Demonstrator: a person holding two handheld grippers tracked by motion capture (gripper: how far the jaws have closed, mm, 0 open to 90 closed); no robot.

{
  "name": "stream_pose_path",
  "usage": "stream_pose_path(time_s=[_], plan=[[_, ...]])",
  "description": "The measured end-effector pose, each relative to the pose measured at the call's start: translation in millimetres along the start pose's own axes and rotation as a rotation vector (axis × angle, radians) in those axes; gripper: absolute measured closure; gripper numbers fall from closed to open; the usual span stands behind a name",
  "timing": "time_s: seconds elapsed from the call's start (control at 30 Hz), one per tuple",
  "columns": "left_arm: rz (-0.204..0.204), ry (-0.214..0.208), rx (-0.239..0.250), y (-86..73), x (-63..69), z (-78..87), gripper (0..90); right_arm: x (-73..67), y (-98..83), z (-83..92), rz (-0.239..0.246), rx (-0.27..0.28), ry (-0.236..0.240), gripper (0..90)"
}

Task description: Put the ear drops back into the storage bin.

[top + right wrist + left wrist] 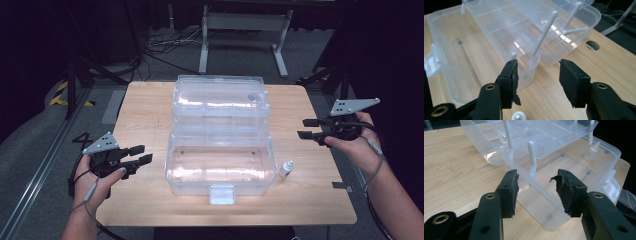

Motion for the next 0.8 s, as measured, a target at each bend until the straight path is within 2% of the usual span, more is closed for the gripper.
stream_pose_path(time_s=[0.2, 0.33, 0.8], plan=[[0.006, -0.002, 0.002, 0.0, -0.5, 0.4, 52.6, -3.5, -6.1, -9.7, 0.062, -0.124, 0.035, 50.9], [0.001, -0.003, 0.001, 0.5, -2.3, -0.4, 52.7, -4.4, -9.7, -16.2, 0.081, -0.176, 0.045, 50.5], [0.003, -0.013, -0.002, 1.3, -4.4, -4.0, 52.7, -7.4, -29.3, -31.8, 0.099, -0.35, 0.037, 48.2]])
Point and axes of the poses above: each handheld gripper's, and its own axes: z roughly backward along the jaws, y roughly out of its top, x roughly to its right, the point moved 7 cm from there along -z, roughly forward along the jaws, and after that the axes turned 5 degrees about -z, right-handed, at the moved point
